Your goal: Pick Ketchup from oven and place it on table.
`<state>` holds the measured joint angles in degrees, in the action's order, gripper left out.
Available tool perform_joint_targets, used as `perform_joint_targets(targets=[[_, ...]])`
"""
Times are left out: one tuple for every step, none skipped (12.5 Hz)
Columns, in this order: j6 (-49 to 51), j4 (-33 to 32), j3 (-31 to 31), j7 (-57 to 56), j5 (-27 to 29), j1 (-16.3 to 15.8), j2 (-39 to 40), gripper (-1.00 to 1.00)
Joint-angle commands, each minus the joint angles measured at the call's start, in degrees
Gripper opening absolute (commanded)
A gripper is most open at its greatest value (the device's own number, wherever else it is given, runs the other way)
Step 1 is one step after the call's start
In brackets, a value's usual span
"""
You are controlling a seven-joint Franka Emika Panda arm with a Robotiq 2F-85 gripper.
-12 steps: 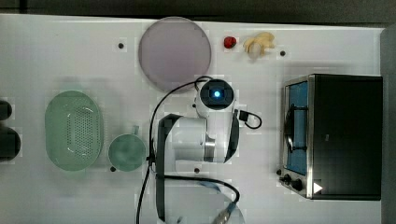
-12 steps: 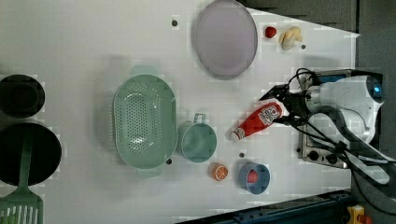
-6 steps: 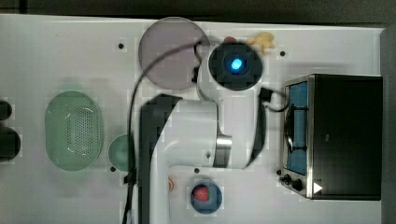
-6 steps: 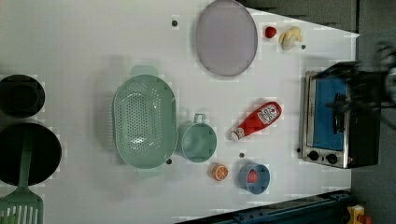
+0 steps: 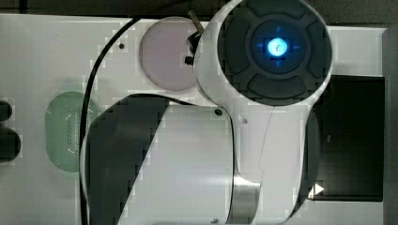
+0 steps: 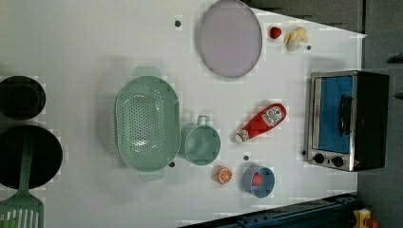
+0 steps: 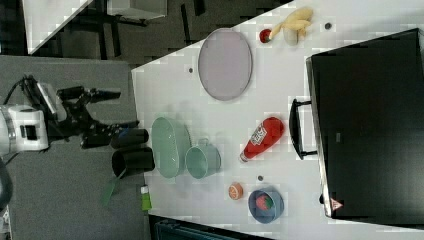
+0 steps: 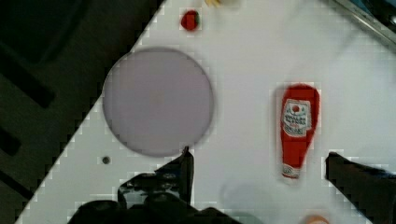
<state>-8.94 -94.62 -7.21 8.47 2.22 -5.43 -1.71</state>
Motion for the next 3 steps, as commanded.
perform_joint_targets(targets=[[7.26,3.72,-0.70,2.29,-0.74,-0.89,1.82,1.00],[9.68,4.32,-0.81,2.30,-0.73,-0.85,1.79,1.00],[10.69,4.40,-0.83,2.30,-0.73,-0.81,1.78,1.00]])
